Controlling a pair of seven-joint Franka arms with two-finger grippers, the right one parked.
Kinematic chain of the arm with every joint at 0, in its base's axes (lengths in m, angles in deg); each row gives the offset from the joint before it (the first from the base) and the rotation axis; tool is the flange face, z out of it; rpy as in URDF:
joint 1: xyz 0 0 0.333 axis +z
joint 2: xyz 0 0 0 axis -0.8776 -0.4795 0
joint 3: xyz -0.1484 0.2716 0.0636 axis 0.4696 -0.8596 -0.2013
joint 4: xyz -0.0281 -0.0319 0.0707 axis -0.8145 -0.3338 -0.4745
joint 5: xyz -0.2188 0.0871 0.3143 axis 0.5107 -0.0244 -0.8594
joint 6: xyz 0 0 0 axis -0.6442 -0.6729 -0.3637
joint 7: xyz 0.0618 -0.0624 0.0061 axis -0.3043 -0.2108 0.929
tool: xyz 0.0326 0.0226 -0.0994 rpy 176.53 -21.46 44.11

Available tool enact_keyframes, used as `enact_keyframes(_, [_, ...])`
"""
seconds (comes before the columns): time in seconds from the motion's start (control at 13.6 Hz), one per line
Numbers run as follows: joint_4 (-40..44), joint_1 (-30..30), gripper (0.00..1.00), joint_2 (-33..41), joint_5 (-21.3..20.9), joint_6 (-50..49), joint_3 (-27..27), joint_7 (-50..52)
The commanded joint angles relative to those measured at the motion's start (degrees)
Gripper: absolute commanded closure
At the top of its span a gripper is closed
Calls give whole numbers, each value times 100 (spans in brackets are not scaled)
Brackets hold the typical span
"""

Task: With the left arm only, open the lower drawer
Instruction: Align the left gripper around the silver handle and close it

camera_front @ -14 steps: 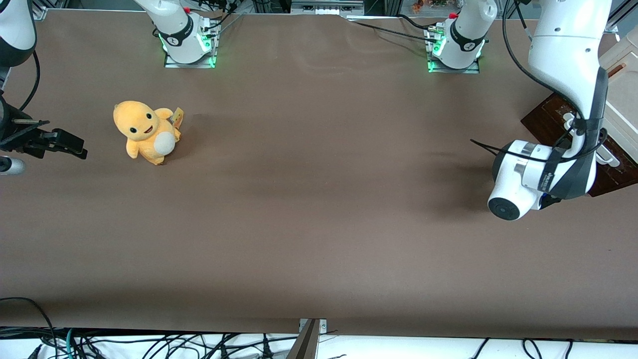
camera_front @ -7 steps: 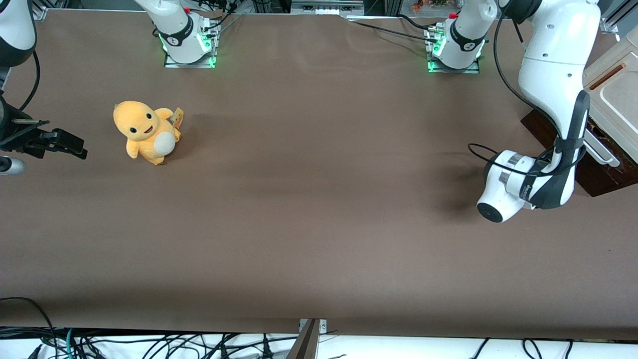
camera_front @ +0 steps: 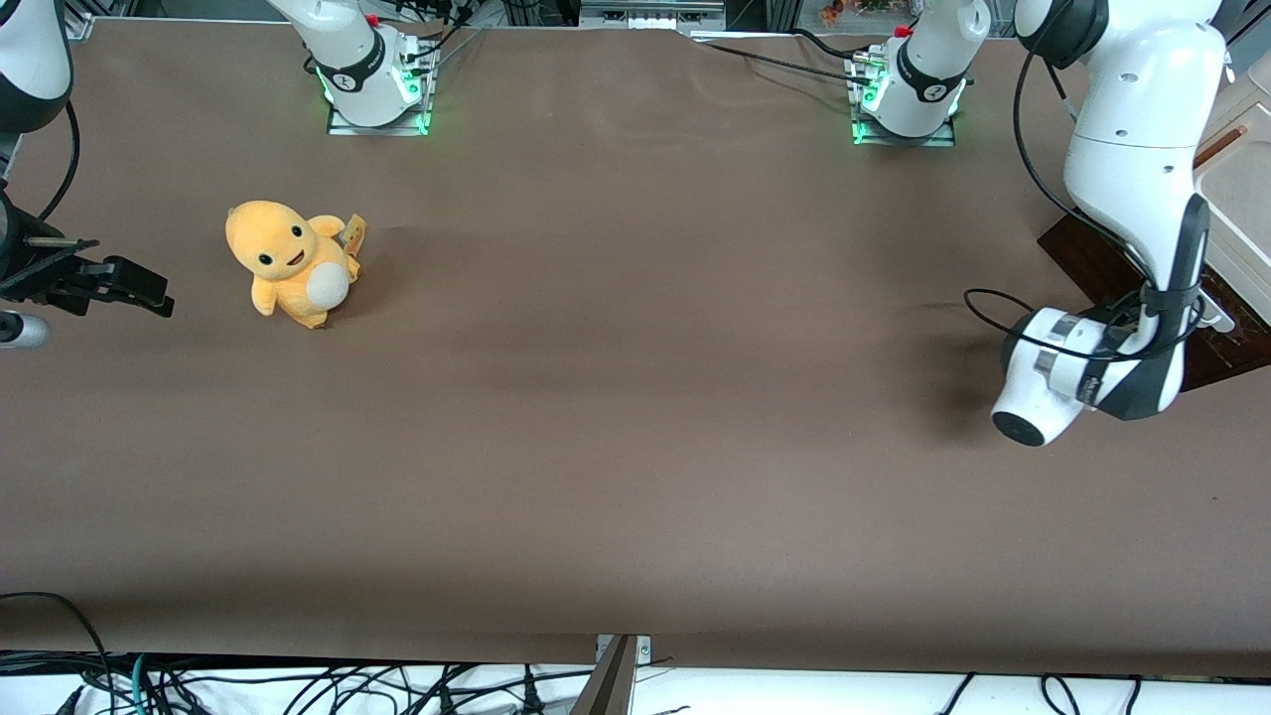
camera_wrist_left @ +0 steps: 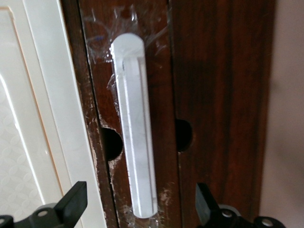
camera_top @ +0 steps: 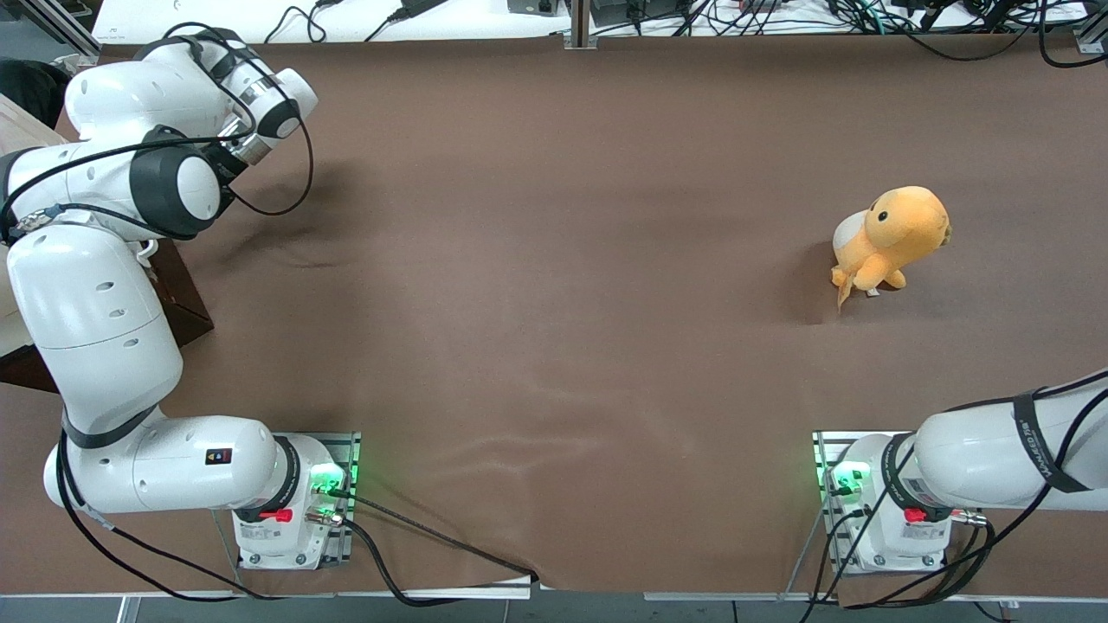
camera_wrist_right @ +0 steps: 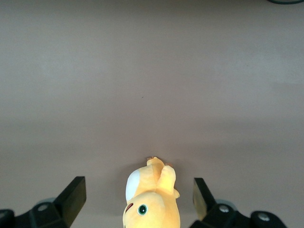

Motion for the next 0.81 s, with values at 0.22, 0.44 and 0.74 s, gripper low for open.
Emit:
enact_keyframes(0.22, [100, 170, 38, 4, -97, -338, 50, -27])
enact_keyframes(0.44, [126, 196, 43, -48, -342, -137, 50, 245])
enact_keyframes(0.74, [82, 301, 44, -101, -405, 13, 50, 360])
